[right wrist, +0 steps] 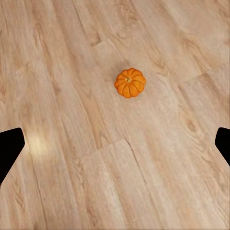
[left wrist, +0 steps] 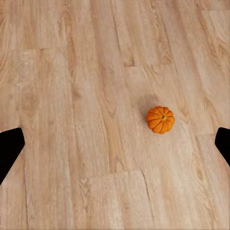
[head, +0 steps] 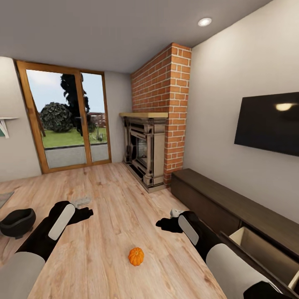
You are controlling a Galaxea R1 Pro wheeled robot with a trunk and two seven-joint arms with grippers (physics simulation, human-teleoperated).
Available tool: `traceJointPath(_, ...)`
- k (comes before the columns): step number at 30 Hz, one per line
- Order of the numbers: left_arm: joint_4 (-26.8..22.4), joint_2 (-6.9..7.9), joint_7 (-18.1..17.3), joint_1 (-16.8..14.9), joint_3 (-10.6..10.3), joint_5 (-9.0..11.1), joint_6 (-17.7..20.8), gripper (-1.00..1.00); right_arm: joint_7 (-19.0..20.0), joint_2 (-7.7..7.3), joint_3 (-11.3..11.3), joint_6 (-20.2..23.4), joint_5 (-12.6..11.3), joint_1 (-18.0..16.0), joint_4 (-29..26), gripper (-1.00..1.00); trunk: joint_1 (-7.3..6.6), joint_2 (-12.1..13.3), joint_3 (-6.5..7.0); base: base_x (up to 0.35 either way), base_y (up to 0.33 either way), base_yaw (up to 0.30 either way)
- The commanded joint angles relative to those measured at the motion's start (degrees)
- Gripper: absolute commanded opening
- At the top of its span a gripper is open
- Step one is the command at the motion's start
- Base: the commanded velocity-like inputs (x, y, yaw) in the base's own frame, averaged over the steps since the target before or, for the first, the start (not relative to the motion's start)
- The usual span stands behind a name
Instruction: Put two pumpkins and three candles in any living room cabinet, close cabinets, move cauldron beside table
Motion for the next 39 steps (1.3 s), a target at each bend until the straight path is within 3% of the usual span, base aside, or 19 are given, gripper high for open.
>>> traceJointPath(1,0.0,0.07,0.6,0.0,-0.2,0.6,0.0,1.0,-0.6,0.01,0.2,0.1,-0.6,-0.1,-0.1,1.0,0.02,0.0,-0.17,0.175,0.236,0.0)
traceJointPath(10,0.0,0.07,0.6,0.0,-0.2,0.6,0.0,1.0,-0.7,0.15,0.5,-0.1,-0.5,-0.1,-0.1,1.0,0.02,0.0,-1.03,0.086,0.252,0.0)
traceJointPath(16,-0.1,0.02,0.6,0.0,-0.2,0.6,0.0,1.0,-0.8,0.17,0.7,-3.1,-0.5,-0.1,-0.2,1.0,0.02,0.0,-1.6,0.009,0.126,0.0)
traceJointPath(27,-0.1,-0.66,0.6,0.0,-0.2,0.6,0.0,1.0,-0.8,0.24,0.7,-3.7,-0.4,-0.1,-0.2,1.0,0.02,0.0,-2.64,-0.013,-0.094,0.0)
traceJointPath(39,-0.1,-0.72,0.6,0.0,-0.2,0.6,0.0,1.0,-0.8,0.29,0.8,-3.8,-0.5,-0.1,-0.3,1.0,0.02,0.0,-3.78,0.281,-0.033,0.0)
